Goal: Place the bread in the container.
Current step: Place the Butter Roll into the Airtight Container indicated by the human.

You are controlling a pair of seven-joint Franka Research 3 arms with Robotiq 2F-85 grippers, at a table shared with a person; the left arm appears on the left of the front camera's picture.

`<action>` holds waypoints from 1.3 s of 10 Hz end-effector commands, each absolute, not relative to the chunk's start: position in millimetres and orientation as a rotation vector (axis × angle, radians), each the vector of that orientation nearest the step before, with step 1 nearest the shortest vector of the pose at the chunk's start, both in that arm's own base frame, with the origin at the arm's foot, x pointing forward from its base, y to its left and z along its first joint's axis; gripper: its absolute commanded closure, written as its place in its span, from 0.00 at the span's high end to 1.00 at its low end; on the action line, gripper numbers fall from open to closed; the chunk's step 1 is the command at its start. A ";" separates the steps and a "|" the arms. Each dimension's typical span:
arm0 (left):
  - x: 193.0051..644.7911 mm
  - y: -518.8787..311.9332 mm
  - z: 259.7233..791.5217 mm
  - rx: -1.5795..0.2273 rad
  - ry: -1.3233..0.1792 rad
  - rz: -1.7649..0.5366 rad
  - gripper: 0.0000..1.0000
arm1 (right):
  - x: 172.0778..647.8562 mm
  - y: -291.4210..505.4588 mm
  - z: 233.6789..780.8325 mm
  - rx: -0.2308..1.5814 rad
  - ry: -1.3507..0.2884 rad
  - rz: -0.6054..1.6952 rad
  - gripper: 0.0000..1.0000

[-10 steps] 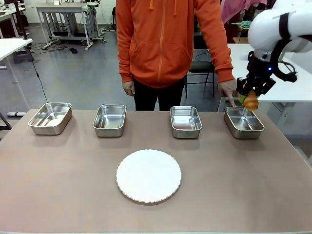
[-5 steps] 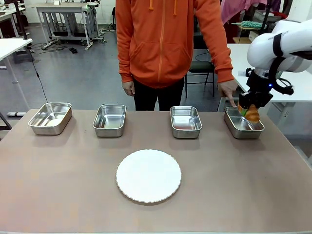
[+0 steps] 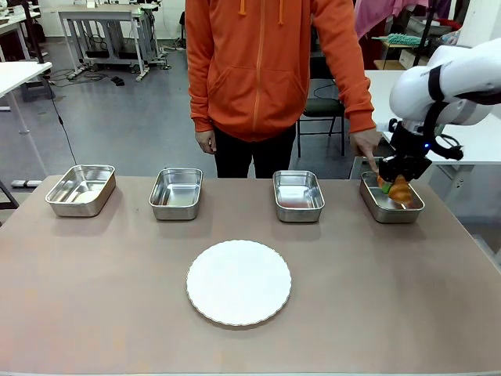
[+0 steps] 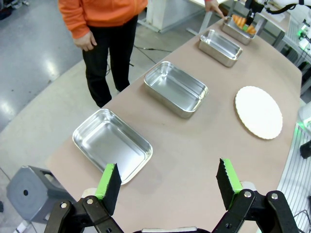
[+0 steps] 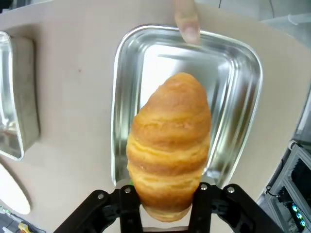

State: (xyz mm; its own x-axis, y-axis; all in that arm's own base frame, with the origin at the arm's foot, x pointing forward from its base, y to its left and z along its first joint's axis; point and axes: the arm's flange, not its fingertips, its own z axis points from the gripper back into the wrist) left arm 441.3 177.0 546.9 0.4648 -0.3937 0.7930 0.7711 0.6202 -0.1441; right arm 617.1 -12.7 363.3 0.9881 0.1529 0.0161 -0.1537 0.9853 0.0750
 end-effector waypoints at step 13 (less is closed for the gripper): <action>440.2 176.4 548.3 -0.542 -0.806 -0.768 1.00 | 629.2 -18.6 371.8 0.059 -0.074 0.159 1.00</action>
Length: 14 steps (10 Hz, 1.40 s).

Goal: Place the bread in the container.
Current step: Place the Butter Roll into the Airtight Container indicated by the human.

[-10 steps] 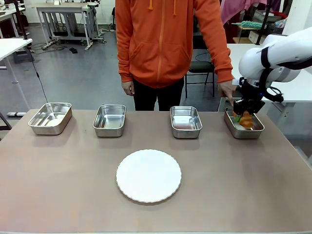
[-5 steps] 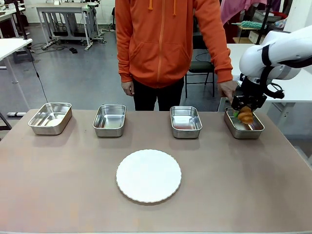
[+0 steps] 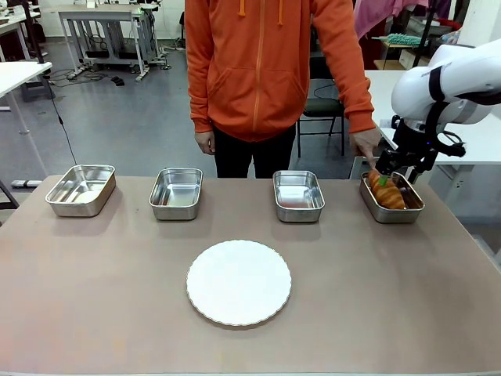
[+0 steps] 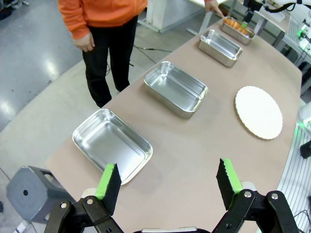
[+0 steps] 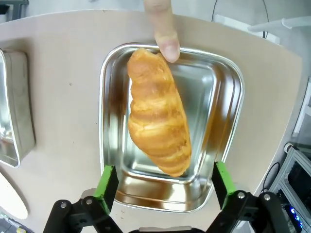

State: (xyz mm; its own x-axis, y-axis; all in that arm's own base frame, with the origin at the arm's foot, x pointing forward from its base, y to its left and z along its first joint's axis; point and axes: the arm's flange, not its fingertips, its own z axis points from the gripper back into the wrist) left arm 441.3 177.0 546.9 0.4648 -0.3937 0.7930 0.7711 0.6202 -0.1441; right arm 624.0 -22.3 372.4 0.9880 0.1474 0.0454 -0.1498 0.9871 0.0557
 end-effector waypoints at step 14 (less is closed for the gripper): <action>440.2 176.4 548.3 -0.542 -0.806 -0.768 1.00 | 466.8 11.1 443.1 0.043 -0.332 -0.037 1.00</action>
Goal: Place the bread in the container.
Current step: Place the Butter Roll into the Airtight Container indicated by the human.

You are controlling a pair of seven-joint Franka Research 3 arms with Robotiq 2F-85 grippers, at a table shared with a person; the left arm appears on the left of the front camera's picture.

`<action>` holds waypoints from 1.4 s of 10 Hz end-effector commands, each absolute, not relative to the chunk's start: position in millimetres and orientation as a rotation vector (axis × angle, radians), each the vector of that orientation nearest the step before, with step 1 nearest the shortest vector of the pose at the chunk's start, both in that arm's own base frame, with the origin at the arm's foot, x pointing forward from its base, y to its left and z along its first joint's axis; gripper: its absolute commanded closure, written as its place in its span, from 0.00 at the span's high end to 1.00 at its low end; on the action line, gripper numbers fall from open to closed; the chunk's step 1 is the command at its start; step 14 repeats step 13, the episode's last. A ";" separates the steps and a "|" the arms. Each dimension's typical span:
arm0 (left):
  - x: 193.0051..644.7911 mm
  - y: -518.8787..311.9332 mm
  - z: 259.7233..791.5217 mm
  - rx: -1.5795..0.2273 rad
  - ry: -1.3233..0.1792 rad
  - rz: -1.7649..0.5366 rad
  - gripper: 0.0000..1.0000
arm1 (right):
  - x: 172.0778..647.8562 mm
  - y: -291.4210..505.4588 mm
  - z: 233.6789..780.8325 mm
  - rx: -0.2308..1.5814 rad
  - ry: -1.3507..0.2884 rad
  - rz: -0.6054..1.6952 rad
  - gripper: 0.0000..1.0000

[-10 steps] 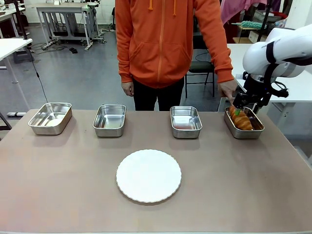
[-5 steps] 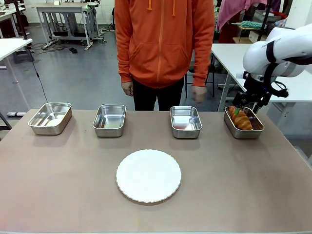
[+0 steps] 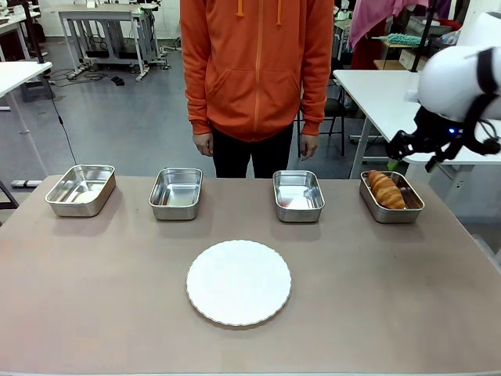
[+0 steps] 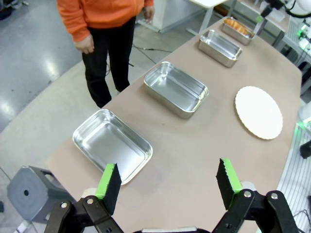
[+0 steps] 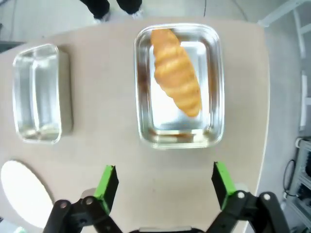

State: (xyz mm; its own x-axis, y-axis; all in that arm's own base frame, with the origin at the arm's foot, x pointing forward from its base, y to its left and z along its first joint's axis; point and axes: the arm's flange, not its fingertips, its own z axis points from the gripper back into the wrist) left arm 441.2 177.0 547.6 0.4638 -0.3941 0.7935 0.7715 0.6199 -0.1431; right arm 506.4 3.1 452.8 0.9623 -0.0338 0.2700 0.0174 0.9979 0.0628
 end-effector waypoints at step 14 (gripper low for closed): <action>440.2 176.4 548.3 -0.542 -0.806 -0.768 1.00 | 399.3 32.9 409.6 0.059 -0.291 0.051 1.00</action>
